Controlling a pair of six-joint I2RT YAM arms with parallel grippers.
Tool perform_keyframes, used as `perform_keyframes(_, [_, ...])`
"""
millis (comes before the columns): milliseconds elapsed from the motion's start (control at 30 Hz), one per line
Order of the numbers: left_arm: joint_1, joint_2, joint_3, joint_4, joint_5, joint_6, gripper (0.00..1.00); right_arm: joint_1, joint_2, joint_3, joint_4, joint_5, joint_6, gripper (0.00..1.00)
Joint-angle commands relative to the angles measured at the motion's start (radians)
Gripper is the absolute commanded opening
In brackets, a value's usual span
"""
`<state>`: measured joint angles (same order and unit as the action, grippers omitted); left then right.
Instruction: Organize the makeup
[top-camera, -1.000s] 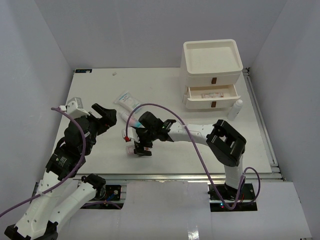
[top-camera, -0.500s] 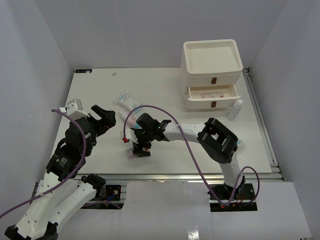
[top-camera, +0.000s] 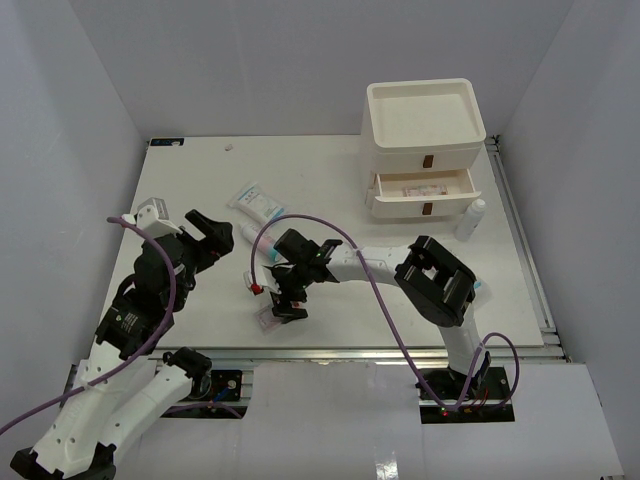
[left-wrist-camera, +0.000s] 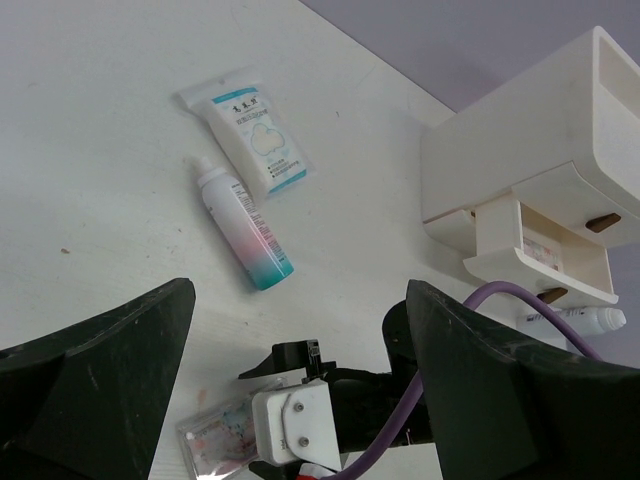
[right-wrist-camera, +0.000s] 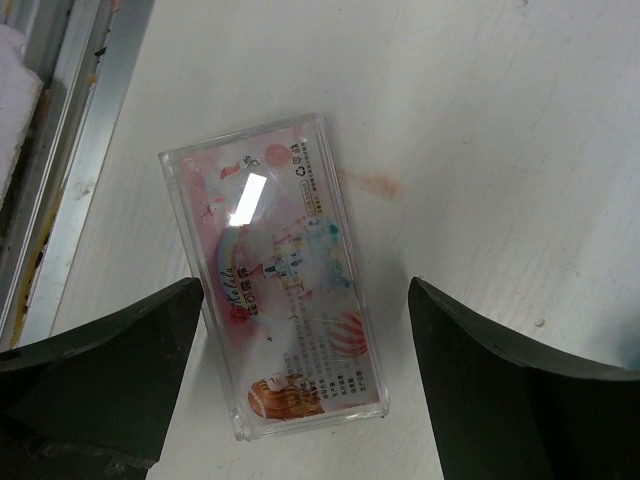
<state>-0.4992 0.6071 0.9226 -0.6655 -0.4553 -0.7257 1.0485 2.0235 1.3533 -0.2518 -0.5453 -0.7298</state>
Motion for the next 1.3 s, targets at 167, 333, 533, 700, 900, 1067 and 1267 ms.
perform_keyframes(167, [0.001,-0.015,-0.016,0.017,0.020,-0.014,0.98,-0.001,-0.022,0.044,-0.095,-0.091,-0.101,0.90])
perform_keyframes(333, [0.001,-0.011,-0.019,0.019,0.022,-0.014,0.98,0.001,-0.045,0.049,-0.117,-0.120,-0.111,0.90])
perform_keyframes(533, [0.001,-0.011,-0.023,0.020,0.028,-0.015,0.98,0.001,-0.069,0.060,-0.170,-0.169,-0.154,0.90])
perform_keyframes(700, [0.000,-0.016,-0.030,0.023,0.029,-0.019,0.98,0.005,-0.057,0.044,-0.149,-0.114,-0.156,0.90])
perform_keyframes(900, [0.001,-0.012,-0.027,0.023,0.029,-0.015,0.98,0.007,-0.022,0.042,-0.104,-0.043,-0.152,0.90])
perform_keyframes(1067, [0.001,-0.011,-0.030,0.024,0.029,-0.017,0.98,0.010,-0.016,0.025,-0.098,-0.004,-0.173,0.90])
perform_keyframes(1267, [-0.001,-0.005,-0.033,0.030,0.029,-0.015,0.98,0.019,-0.026,-0.011,-0.097,0.004,-0.196,0.92])
